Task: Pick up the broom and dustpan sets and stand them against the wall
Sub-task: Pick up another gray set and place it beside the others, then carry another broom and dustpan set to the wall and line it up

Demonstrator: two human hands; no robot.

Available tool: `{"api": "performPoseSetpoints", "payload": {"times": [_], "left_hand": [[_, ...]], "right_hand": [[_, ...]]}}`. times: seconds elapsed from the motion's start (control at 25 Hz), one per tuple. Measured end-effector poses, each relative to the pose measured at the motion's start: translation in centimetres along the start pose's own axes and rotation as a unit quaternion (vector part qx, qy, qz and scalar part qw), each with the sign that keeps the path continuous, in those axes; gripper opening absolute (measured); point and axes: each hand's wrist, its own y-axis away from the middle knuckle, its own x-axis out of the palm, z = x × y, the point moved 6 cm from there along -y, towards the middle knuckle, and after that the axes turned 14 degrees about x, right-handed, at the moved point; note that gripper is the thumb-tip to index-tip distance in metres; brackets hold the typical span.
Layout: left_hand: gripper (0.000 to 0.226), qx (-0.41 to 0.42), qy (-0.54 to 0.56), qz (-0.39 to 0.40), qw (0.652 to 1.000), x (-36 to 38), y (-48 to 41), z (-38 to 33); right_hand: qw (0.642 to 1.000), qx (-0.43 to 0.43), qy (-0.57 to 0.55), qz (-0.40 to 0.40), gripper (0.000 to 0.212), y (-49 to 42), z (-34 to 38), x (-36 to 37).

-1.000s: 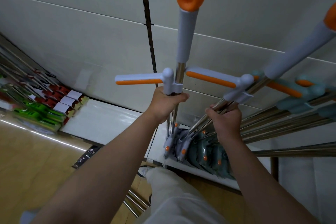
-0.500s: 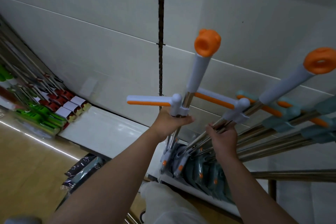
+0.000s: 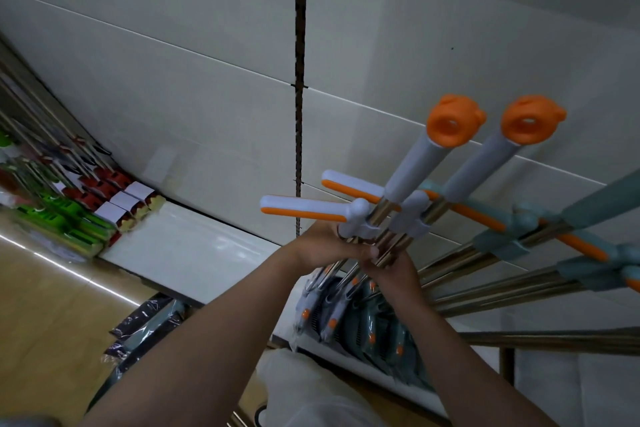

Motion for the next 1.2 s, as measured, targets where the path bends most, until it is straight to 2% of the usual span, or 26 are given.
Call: {"api": "performPoseSetpoints", "payload": {"times": [0.12,0.2,0.32,0.4,0.56,0.76,0.92,1.08,1.2], "left_hand": [[0.03,-0.027,-0.048,0.016,0.998,-0.5,0.7,1.0],[0.034,-0.042,-0.065,0.017,0.997,-1.0,1.3,1.7],[0.039,-0.039,-0.086,0.0,0.996,-2.2,2.1,2.8],[0.04,-0.053,-0.094,-0.035,0.994,-3.3,3.0,3.8],[0.032,-0.08,-0.098,-0.117,0.985,-7.0,7.0,5.8],[0.017,-0.144,-0.086,-0.315,0.934,-12.9,18.0,8.7],[0.018,-0.172,-0.072,-0.471,0.862,-16.1,28.5,10.2],[0.023,-0.192,-0.035,-0.574,0.795,-17.3,35.9,11.9],[0.022,-0.22,0.004,-0.651,0.727,-17.7,41.6,15.0]], "right_hand": [[0.998,0.045,0.027,-0.043,0.02,-0.2,-2.1,1.0],[0.989,0.135,0.042,-0.041,0.029,-1.1,-4.0,2.6],[0.946,0.311,0.088,0.028,0.035,-0.9,-6.5,5.4],[0.924,0.35,0.115,0.103,0.037,0.1,-6.8,7.4],[0.935,0.287,0.114,0.176,0.028,1.4,-5.7,11.8],[0.935,0.217,0.178,0.215,0.02,2.9,-4.3,19.1],[0.912,0.175,0.252,0.272,0.024,4.7,-4.3,26.8],[0.882,0.15,0.315,0.317,0.025,6.5,-4.8,33.1],[0.851,0.142,0.373,0.342,0.026,7.0,-6.4,38.4]]}}
